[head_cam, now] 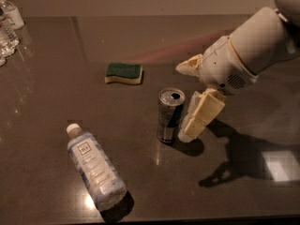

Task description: Move redbull can near sponge

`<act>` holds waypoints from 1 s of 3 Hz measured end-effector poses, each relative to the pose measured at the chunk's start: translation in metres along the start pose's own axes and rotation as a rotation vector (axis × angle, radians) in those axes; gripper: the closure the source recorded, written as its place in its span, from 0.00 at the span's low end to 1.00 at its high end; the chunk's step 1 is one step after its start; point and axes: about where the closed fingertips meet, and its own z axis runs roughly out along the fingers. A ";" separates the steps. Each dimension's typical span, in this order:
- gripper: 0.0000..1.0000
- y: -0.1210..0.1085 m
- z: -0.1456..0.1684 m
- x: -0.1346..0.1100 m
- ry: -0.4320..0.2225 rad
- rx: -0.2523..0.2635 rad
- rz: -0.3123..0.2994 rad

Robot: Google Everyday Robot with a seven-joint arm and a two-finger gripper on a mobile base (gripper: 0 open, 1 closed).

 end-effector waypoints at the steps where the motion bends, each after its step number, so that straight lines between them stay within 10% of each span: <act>1: 0.00 0.005 0.012 -0.010 -0.016 -0.019 -0.028; 3: 0.41 0.009 0.020 -0.020 -0.036 -0.041 -0.051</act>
Offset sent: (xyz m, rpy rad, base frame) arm -0.0074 0.0354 -0.0047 0.0395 0.0001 0.0811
